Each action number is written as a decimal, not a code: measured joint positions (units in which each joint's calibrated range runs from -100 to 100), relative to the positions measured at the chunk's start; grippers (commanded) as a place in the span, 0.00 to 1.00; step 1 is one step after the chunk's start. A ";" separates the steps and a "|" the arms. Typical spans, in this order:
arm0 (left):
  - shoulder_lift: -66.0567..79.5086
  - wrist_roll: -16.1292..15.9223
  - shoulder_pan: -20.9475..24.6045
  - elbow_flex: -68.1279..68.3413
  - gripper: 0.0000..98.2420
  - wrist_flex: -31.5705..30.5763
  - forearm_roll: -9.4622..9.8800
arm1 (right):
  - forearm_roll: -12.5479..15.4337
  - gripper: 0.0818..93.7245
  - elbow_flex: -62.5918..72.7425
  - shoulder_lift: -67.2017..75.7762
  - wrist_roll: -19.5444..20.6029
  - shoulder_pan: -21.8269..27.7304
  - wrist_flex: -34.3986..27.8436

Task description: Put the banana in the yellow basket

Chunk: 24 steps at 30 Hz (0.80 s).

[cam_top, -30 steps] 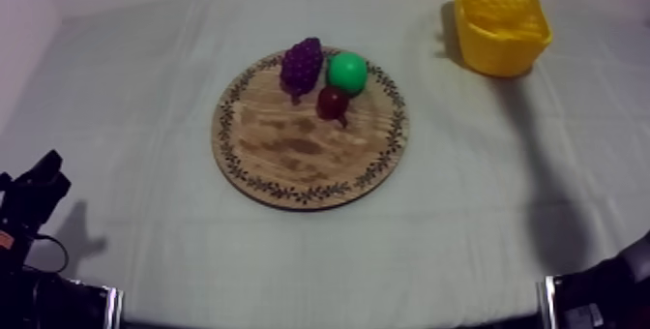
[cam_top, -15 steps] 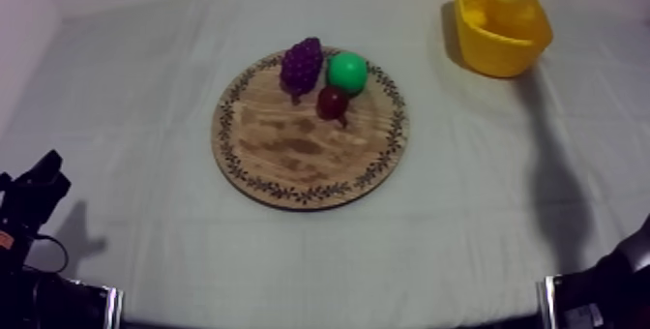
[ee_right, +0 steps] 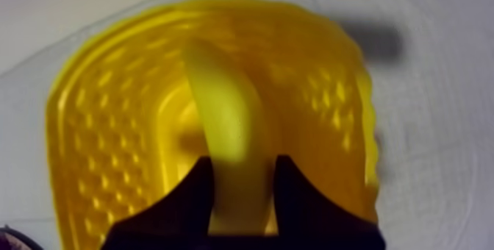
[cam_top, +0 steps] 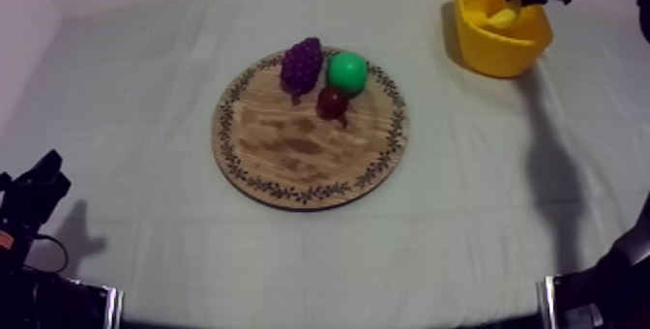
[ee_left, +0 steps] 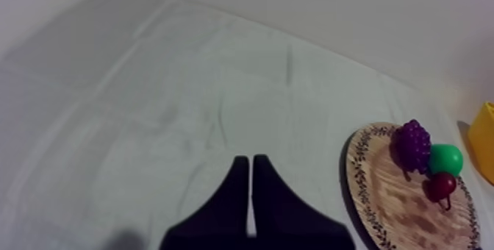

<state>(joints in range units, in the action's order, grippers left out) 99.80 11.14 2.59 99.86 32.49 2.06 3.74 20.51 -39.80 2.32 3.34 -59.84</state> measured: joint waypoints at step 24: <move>0.00 0.00 0.00 0.00 0.00 0.00 0.00 | -6.05 0.16 -16.04 6.14 6.23 -0.34 18.80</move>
<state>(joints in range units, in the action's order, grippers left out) 99.80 11.14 2.59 99.86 32.49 2.06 -2.32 4.47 -33.66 8.56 3.00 -41.04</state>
